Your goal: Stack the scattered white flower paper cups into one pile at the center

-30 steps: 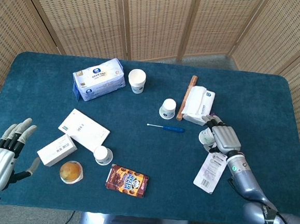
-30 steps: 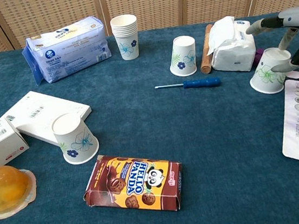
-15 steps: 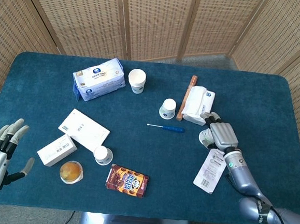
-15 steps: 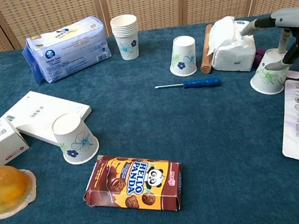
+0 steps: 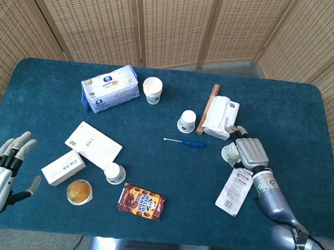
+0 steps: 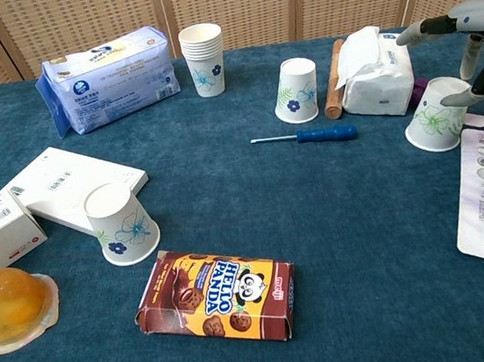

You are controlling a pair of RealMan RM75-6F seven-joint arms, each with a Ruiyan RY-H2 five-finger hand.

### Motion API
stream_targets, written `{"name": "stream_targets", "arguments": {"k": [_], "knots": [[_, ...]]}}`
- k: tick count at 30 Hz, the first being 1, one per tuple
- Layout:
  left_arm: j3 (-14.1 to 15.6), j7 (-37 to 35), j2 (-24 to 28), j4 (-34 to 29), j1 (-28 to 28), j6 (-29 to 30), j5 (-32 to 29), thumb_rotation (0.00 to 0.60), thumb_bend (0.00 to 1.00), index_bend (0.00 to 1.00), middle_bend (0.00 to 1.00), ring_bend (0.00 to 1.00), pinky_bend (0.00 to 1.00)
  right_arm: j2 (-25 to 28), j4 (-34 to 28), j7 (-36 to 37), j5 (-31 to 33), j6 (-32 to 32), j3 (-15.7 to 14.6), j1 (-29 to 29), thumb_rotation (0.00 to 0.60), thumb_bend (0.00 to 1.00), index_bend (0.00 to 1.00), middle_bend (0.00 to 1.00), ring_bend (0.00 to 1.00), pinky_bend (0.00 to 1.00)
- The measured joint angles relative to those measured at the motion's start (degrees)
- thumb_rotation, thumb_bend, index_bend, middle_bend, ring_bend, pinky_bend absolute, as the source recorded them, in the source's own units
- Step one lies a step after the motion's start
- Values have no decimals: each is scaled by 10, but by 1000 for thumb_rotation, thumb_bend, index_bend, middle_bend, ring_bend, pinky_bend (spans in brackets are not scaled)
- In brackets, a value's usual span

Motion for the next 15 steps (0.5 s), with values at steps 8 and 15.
{"name": "stream_targets", "arguments": {"k": [8,15], "knots": [[1,1,0,0,4,5,-1,600,452,50,28,0,51,-9,33,13,5,-27,-3,13,600,346,0,0,0,306],[-1,2,1,-2,4,6,1,600,452,50,27,0,52,-17,59,32,1,-46,-6,21,600,346,0,0,0,304]]}}
